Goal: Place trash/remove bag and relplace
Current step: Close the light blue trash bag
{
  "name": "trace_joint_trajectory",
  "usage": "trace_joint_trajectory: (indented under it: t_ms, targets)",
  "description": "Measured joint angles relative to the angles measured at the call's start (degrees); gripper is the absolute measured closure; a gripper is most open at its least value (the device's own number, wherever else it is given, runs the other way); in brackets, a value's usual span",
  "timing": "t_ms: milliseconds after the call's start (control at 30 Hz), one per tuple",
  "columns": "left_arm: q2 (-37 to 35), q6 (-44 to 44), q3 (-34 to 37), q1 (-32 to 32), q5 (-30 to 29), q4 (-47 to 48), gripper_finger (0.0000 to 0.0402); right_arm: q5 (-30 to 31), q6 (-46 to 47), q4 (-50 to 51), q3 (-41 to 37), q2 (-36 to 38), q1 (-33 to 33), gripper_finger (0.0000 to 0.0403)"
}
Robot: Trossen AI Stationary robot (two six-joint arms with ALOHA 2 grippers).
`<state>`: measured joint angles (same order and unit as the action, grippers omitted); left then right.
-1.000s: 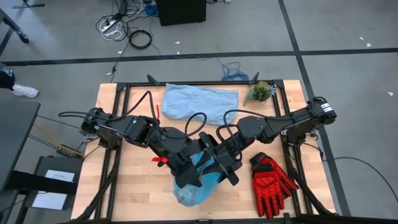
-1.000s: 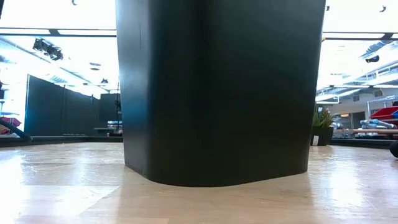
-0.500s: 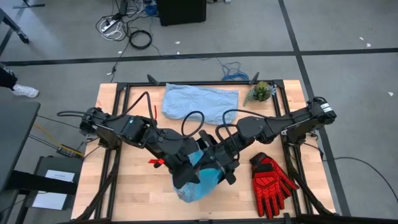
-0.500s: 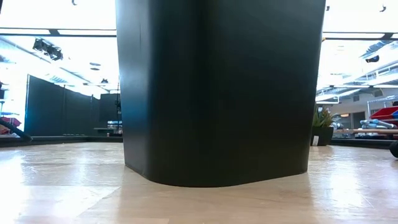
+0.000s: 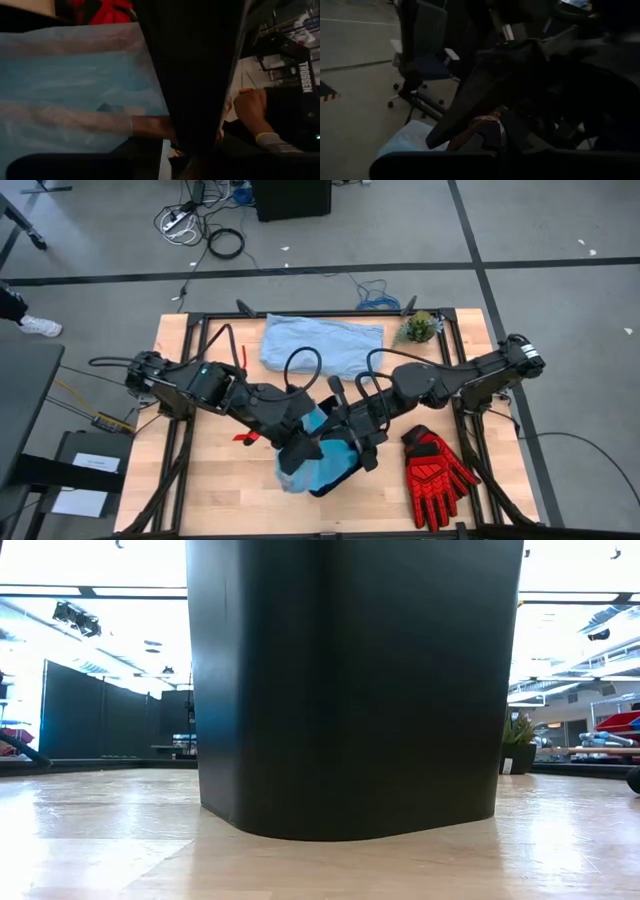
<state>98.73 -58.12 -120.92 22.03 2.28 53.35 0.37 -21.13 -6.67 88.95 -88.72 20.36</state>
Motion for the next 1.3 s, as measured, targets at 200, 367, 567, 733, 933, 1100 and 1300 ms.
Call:
trace_joint_trajectory:
  t_ms: [200,367,567,733,933,1100,1300]
  targets:
    - [-0.9,2.9,-0.3,1.8,-2.5,0.4,0.0302,6.2,0.4,1.2,0.1,0.4,0.2,0.0403]
    - [-1.0,5.7,-2.8,4.1,-4.6,0.2,0.0302,11.4,0.5,2.3,0.1,1.5,0.7,0.0403]
    - [-1.4,6.5,-4.2,6.8,-11.4,6.0,0.0302,15.2,0.5,3.1,0.1,3.2,0.8,0.0403]
    - [-2.0,8.4,-4.3,7.6,-17.5,8.6,0.0302,17.4,0.5,3.0,0.1,3.7,0.7,0.0403]
    - [-2.5,12.8,-4.2,7.3,-22.6,6.6,0.0302,17.4,2.1,2.6,0.2,3.8,0.6,0.0402]
    - [-2.4,16.0,-3.6,7.1,-22.9,4.3,0.0309,12.6,4.4,2.8,0.2,4.5,0.9,0.0377]
    - [-2.3,18.0,-3.3,7.1,-25.2,3.4,0.0323,6.0,16.2,3.7,0.2,8.0,0.3,0.0291]
